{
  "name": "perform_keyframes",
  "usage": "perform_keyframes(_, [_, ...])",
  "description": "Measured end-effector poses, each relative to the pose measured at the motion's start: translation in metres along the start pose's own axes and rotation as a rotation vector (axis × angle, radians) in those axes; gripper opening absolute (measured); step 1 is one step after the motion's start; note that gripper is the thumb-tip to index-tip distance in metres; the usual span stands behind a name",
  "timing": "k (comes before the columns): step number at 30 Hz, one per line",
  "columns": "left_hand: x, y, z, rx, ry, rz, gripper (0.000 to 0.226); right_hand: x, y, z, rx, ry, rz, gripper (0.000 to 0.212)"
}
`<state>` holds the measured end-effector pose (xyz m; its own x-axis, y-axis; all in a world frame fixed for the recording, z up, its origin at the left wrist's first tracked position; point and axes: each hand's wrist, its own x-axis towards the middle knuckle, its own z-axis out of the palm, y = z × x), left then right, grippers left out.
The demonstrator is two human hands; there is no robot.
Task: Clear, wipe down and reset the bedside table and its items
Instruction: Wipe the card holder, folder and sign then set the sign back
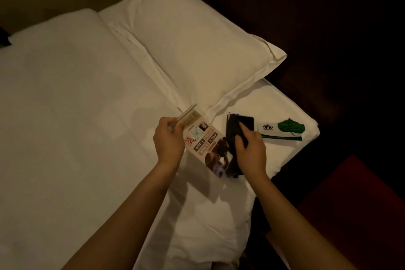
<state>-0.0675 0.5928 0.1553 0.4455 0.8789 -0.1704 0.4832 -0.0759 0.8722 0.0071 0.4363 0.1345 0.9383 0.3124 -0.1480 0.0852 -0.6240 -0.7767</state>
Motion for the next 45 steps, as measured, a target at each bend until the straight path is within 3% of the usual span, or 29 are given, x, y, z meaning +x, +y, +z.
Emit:
perform_keyframes(5, [0.001,-0.012,0.004,-0.226,-0.002,-0.504,0.020,0.013,-0.010,-0.018,0.373,0.068,0.052,0.040])
perform_keyframes(8, [-0.008,-0.008,0.013,-0.385,-0.124,-0.624,0.017,0.011,-0.023,-0.014,0.431,0.025,-0.024,0.042])
perform_keyframes(13, [-0.026,0.013,0.040,-0.340,-0.292,-0.663,0.021,-0.009,-0.041,0.014,0.438,-0.119,-0.217,0.047])
perform_keyframes(20, [-0.033,0.023,0.042,-0.408,-0.463,-0.746,0.019,0.045,-0.037,-0.013,0.276,-0.113,-0.233,0.046])
perform_keyframes(27, [-0.031,0.024,0.044,-0.367,-0.522,-0.777,0.024,0.021,-0.031,-0.009,0.172,-0.132,-0.478,0.050])
perform_keyframes(31, [-0.034,0.012,0.038,-0.344,-0.622,-0.825,0.025,0.043,-0.023,-0.005,0.127,-0.133,-0.423,0.047])
perform_keyframes(39, [-0.016,-0.049,0.026,-0.262,-0.637,-0.988,0.012,0.072,0.028,0.004,-0.046,-0.206,-0.171,0.043])
perform_keyframes(45, [0.006,-0.104,0.026,-0.290,-0.601,-1.101,0.033,0.074,0.067,-0.005,-0.060,-0.170,-0.113,0.041])
